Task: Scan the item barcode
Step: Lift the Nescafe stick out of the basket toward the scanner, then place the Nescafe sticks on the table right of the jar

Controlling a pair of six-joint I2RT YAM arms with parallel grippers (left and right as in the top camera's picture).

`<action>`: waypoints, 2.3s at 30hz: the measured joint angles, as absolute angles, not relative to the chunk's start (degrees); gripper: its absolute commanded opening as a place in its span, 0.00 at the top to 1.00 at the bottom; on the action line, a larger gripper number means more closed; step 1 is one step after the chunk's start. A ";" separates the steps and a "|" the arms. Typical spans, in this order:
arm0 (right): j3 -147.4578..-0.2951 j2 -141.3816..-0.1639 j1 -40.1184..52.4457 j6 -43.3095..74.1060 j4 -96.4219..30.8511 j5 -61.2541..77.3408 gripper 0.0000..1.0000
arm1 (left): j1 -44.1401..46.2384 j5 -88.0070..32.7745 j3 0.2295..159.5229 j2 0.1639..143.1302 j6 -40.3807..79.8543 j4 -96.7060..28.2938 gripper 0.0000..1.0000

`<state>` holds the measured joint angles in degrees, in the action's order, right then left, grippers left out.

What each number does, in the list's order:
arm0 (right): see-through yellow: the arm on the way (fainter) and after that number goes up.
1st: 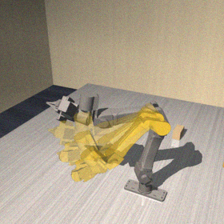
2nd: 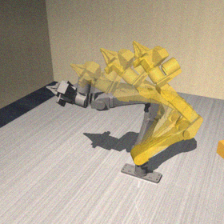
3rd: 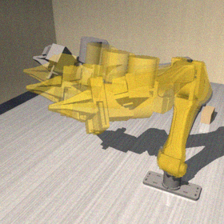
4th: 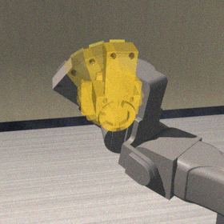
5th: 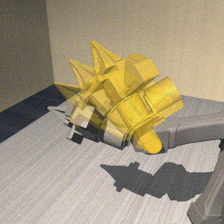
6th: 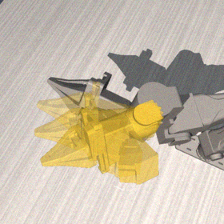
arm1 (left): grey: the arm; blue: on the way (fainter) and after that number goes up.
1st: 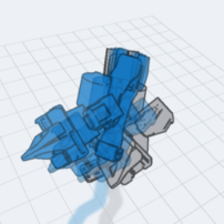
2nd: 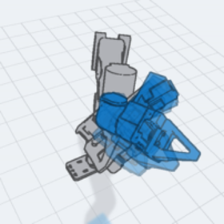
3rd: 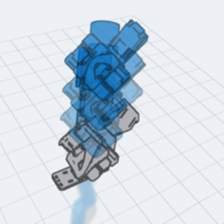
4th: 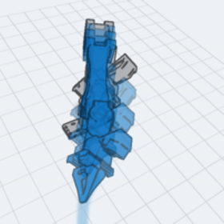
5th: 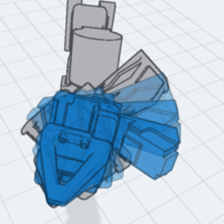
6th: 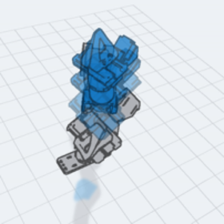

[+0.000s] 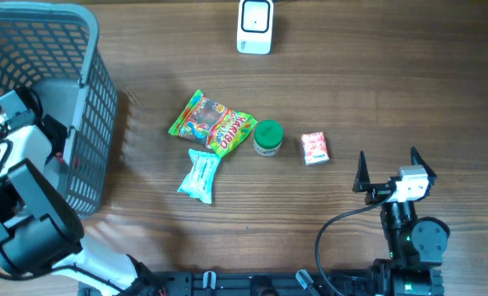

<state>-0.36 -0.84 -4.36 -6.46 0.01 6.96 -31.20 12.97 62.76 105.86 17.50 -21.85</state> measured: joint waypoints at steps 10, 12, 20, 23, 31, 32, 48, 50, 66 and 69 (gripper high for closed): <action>-0.36 -0.84 -4.36 -6.46 0.01 6.96 0.00 | -31.24 7.64 71.22 91.44 17.91 -32.86 0.96; -0.36 -0.84 -4.36 -6.46 0.01 6.96 0.00 | -31.24 7.42 72.77 87.22 18.39 -33.50 0.96; -0.36 -0.84 -4.36 -6.46 0.01 6.96 0.00 | -26.70 1.61 75.61 70.54 21.87 -33.65 0.96; -0.36 -0.84 -4.36 -6.46 0.01 6.96 0.00 | -18.35 0.58 76.09 67.11 22.85 -33.06 0.96; -0.36 -0.84 -4.36 -6.46 0.01 6.96 0.01 | 7.53 2.04 76.16 70.89 24.80 -26.70 0.96; -0.36 -0.84 -4.36 -6.46 0.03 6.96 0.00 | 12.73 2.22 76.16 73.58 25.21 -25.47 0.96; -0.36 -0.84 -4.36 -6.46 0.01 6.96 0.00 | 44.73 -9.87 76.14 113.32 37.23 3.07 0.96; -0.36 -0.84 -4.36 -6.46 0.01 6.96 0.00 | 46.28 -10.83 76.14 115.87 38.52 4.89 0.96; -0.36 -0.84 -4.36 -6.46 0.01 6.96 0.00 | 49.56 -11.88 78.76 122.04 44.75 3.88 0.48; -0.36 -0.84 -4.36 -6.46 0.01 6.96 0.00 | 49.21 -10.28 84.09 121.97 40.47 -5.19 0.61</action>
<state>-0.36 -0.84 -4.36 -6.46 0.01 6.96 49.21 -10.28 84.09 121.97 40.47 -5.19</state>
